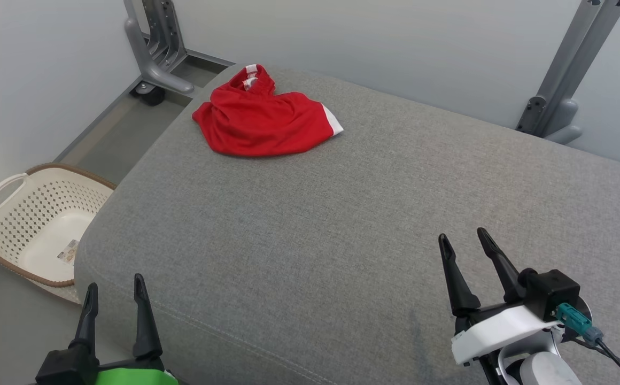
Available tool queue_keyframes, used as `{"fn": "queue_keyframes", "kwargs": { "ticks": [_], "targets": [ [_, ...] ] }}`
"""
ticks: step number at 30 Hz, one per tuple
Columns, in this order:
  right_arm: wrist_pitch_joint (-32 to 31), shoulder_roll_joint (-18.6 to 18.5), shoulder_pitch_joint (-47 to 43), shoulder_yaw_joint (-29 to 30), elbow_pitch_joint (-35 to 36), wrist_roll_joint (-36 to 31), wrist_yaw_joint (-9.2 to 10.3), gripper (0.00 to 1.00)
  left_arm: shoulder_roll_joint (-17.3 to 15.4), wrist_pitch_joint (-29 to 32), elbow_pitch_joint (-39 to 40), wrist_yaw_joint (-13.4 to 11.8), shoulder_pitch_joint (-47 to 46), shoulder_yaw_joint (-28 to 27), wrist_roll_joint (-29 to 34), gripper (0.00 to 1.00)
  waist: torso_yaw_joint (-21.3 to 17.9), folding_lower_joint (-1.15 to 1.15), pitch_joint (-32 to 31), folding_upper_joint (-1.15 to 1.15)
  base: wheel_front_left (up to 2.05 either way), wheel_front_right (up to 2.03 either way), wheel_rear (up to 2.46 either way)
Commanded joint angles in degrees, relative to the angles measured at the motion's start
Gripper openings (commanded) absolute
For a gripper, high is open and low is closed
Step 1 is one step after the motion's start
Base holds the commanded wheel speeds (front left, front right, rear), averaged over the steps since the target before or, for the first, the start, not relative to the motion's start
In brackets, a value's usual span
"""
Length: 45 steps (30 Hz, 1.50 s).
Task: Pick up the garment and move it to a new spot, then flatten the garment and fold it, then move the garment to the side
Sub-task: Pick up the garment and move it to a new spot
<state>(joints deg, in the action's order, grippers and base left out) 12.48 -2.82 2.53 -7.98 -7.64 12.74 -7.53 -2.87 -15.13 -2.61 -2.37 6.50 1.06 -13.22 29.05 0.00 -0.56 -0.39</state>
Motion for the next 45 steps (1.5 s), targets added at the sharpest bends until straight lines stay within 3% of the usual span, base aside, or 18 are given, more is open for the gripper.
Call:
{"fn": "queue_keyframes", "kwargs": {
  "ticks": [1,11,14,17,19,24,30,37,45],
  "targets": [
    [0.1,-0.1,-0.5,0.2,0.4,-0.4,0.09,1.0,-0.1,0.0,-0.1,-0.2,0.7,-0.1,0.0,1.0,-0.4,0.0,0.5,0.39,0.0,0.0,0.0],
    [-2.2,-0.2,3.3,1.2,4.6,-4.3,0.09,1.0,-1.5,0.0,-0.3,1.4,-7.1,-1.2,-0.3,1.0,-3.6,0.0,7.8,0.39,0.0,0.0,0.0],
    [-3.3,-0.2,5.5,1.6,6.6,-5.8,0.09,1.0,-3.6,0.3,-1.9,2.3,-13.4,-1.9,-0.5,1.0,-5.0,0.0,11.2,0.39,0.0,0.0,0.0],
    [-4.6,-0.2,7.2,2.3,8.5,-7.4,0.09,1.0,-5.1,2.2,-4.0,4.8,-21.2,-2.1,-2.9,1.0,-6.6,0.0,14.7,0.39,0.0,0.0,0.0],
    [-5.6,-0.2,8.8,2.3,9.9,-8.6,0.09,1.0,-7.8,4.2,-6.0,6.1,-27.0,-2.3,-3.1,1.0,-8.0,0.0,17.6,0.39,0.0,0.0,0.0],
    [-7.1,-0.2,11.9,2.5,12.6,-10.9,0.08,1.0,-11.8,10.8,-14.3,8.5,-42.3,-3.0,-8.2,1.0,-12.0,0.0,24.1,0.39,0.0,0.0,0.0],
    [-7.7,-0.2,14.2,2.6,14.8,-12.1,0.08,1.0,-17.7,18.7,-28.9,9.4,-57.6,-2.9,-11.6,1.0,-17.5,0.0,31.4,0.39,0.0,0.0,0.0],
    [-7.7,-0.1,14.2,4.2,17.2,-13.0,0.07,1.0,-21.2,24.0,-40.8,9.8,-64.4,-1.0,-12.8,1.0,-20.1,0.0,36.0,0.39,0.0,0.0,0.0],
    [-7.8,-0.1,13.8,4.6,19.3,-13.6,0.07,1.0,-22.5,25.3,-50.2,9.7,-67.3,-0.1,-13.6,1.0,-20.5,0.0,38.3,0.39,0.0,0.0,0.0]
  ]
}}
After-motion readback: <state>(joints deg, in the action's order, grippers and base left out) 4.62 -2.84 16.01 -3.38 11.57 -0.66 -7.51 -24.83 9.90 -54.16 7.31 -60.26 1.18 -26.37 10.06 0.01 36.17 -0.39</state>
